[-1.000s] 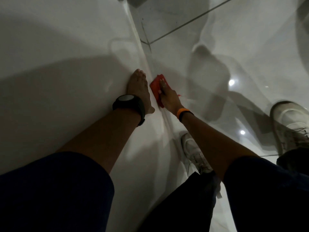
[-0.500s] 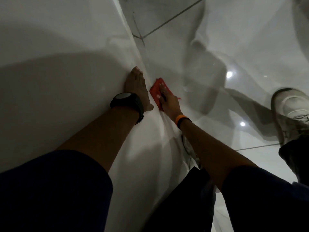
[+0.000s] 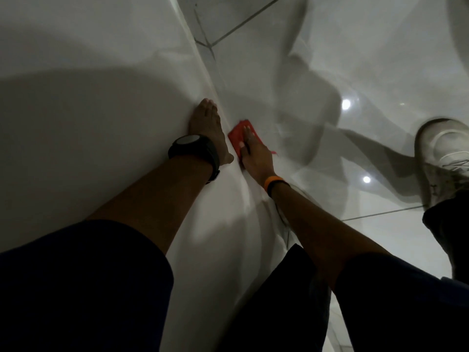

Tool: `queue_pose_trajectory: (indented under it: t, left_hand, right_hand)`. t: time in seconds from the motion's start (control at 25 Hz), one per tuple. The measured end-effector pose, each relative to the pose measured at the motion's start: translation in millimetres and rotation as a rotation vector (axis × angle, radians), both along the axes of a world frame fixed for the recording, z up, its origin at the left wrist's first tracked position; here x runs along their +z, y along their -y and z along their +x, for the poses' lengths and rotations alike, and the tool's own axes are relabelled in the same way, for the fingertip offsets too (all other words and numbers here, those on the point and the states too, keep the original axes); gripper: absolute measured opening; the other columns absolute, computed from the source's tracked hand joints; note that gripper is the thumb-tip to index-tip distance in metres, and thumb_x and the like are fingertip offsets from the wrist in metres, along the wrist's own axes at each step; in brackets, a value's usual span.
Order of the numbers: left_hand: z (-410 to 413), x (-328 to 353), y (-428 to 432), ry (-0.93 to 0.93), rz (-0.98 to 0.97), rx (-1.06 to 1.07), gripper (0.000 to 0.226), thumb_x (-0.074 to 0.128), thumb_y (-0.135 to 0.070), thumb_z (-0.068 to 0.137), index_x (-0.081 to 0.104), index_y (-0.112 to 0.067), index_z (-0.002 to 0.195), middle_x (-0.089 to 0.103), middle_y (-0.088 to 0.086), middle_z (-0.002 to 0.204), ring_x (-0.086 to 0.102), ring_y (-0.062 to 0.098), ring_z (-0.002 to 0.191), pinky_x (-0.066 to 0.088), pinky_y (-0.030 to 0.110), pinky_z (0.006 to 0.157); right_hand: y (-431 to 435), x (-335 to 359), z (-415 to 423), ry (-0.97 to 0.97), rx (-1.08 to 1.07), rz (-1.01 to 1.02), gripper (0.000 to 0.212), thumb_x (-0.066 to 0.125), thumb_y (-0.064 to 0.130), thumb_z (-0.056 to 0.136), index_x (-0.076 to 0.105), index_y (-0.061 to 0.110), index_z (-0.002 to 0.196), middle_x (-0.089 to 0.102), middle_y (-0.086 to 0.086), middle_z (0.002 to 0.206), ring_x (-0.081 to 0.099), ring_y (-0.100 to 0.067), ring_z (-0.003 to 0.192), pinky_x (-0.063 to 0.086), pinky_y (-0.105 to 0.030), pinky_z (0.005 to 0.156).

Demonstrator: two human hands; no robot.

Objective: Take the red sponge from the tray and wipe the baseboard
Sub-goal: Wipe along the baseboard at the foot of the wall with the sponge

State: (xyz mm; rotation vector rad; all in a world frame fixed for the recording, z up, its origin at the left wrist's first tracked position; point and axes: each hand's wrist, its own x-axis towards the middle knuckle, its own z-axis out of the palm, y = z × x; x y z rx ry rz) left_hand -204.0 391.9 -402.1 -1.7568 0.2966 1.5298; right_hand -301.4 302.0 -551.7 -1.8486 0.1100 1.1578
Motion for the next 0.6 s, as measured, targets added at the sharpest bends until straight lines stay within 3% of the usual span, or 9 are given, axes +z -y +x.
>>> queue_pose_trajectory:
  t: [0.08,0.2,0.32,0.44,0.56,0.6]
  left_hand:
    - [-5,2,2,0.002,-0.021,0.022,0.108,0.029,-0.076,0.095,-0.004,0.002,0.16,-0.009,0.022,0.167,-0.008,0.035,0.158,-0.007,0.044,0.127]
    - [-18,10,6,0.025,-0.051,0.015,0.107,0.029,-0.076,0.095,-0.002,0.003,0.16,-0.008,0.022,0.168,-0.007,0.035,0.158,-0.007,0.044,0.128]
    - [-32,25,13,0.064,-0.097,0.022,0.106,0.029,-0.075,0.095,-0.001,0.003,0.161,-0.007,0.022,0.168,-0.006,0.035,0.158,-0.008,0.045,0.127]
    - [-36,49,22,0.165,-0.158,0.043,0.108,0.03,-0.076,0.094,-0.002,0.003,0.16,-0.008,0.021,0.168,-0.006,0.034,0.158,-0.008,0.044,0.127]
    - [-34,81,35,0.331,-0.266,0.053,0.105,0.03,-0.074,0.095,0.0,0.003,0.16,-0.005,0.021,0.168,-0.004,0.033,0.159,-0.005,0.044,0.128]
    - [-30,95,43,0.4,-0.313,0.075,0.103,0.03,-0.073,0.096,0.001,0.003,0.16,-0.004,0.021,0.168,-0.003,0.033,0.159,-0.003,0.044,0.128]
  right_hand:
    - [10,3,-7,-0.013,-0.015,0.003,0.057,0.041,0.032,0.108,0.023,0.019,0.161,0.045,-0.013,0.159,0.05,-0.035,0.141,0.039,-0.049,0.121]
    - [48,16,-40,-0.009,0.171,-0.14,0.052,0.046,0.025,0.105,0.036,0.018,0.156,0.069,-0.022,0.127,0.067,-0.041,0.112,0.053,-0.046,0.101]
    - [84,34,-59,-0.001,0.285,-0.214,0.038,0.054,0.012,0.095,0.062,0.01,0.133,0.075,-0.023,0.106,0.069,-0.043,0.097,0.051,-0.039,0.08]
    - [97,71,-38,0.026,-0.037,-0.179,0.028,0.056,0.009,0.094,0.074,0.01,0.116,0.079,-0.016,0.097,0.074,-0.03,0.087,0.059,-0.036,0.077]
    - [118,123,9,0.159,-0.284,-0.082,0.03,0.057,0.006,0.095,0.073,0.006,0.12,0.08,-0.014,0.103,0.074,-0.004,0.082,0.052,-0.008,0.071]
    - [130,145,30,0.211,-0.328,-0.076,0.031,0.056,0.007,0.095,0.072,0.006,0.122,0.08,-0.01,0.105,0.073,-0.002,0.082,0.049,-0.005,0.071]
